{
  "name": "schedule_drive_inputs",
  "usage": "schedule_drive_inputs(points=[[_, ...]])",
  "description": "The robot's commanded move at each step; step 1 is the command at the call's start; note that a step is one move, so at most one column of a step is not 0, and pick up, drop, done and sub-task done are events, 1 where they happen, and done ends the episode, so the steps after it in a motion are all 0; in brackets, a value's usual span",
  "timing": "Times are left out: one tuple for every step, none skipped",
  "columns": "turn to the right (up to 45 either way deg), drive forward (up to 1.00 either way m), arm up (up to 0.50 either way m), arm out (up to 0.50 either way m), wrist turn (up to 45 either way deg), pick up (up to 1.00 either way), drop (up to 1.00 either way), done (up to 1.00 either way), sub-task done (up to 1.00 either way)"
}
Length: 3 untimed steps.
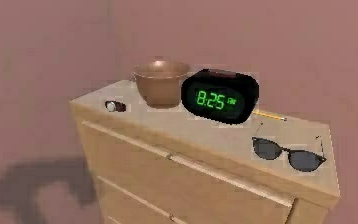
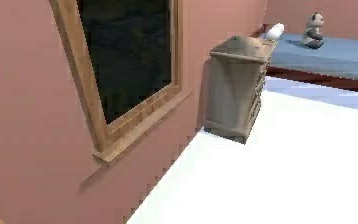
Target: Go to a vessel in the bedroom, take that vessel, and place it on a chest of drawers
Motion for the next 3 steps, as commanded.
schedule_drive_inputs(points=[[-45.0, 0.00, 0.00, 0.00, 0.0, 0.00, 0.00, 0.00, 0.00], [-45.0, 0.00, 0.00, 0.00, 0.0, 0.00, 0.00, 0.00, 0.00], [-45.0, 0.00, 0.00, 0.00, 0.0, 0.00, 0.00, 0.00, 0.00]])
